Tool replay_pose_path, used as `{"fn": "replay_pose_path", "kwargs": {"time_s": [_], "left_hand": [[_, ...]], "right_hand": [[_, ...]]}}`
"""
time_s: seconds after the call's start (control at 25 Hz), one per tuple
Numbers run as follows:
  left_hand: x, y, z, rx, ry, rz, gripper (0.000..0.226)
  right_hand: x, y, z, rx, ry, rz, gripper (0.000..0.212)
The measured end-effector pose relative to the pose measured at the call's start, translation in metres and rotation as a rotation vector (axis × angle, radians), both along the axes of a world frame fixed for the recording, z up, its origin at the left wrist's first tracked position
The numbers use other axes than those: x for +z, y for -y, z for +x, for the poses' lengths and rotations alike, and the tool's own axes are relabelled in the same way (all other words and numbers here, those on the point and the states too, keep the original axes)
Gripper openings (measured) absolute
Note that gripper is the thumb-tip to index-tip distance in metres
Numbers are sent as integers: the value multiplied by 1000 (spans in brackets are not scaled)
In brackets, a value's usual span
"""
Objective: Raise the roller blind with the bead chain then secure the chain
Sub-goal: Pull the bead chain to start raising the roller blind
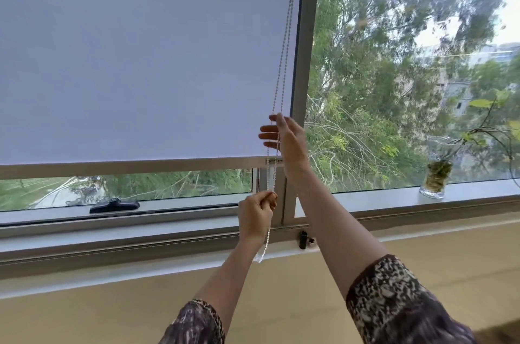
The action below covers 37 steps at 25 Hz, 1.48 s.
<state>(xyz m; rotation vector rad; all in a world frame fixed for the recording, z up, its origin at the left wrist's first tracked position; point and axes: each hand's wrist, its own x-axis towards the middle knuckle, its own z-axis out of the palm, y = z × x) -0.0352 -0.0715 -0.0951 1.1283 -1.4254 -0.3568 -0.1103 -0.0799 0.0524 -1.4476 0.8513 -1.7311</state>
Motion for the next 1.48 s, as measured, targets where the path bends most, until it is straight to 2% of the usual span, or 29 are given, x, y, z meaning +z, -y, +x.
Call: {"fn": "replay_pose_path", "kwargs": {"time_s": [0.16,0.28,0.56,0.68,0.88,1.0,1.12,1.24,1.36,1.48], "left_hand": [[-17,-1,2,4,51,47,20],[-30,-1,7,-21,166,81,21],[-28,4,15,-205,314,302,16],[-2,7,18,-205,211,308,21],[62,5,11,-265,-270,130,18],[86,2,1,-343,-404,37,17],[100,1,-9,-373,-425,-34,16],[99,4,-13,-237,-364,-61,14],[86,6,-13,-146,-297,-66,12],[69,8,-10,-103,-196,-80,12]], "right_hand": [[6,2,10,-118,36,-92,23],[-20,2,11,-218,-32,-123,24],[-71,-3,11,-347,-246,-143,25],[-84,-3,2,-374,-323,-124,23],[-114,-8,-8,-393,-461,-13,21],[-134,-15,-7,-389,-470,22,22],[-146,-17,-6,-412,-545,45,26],[-150,-16,-8,-367,-610,61,31],[-148,-11,-9,-245,-660,169,42],[-144,-8,-15,-124,-657,257,31]]}}
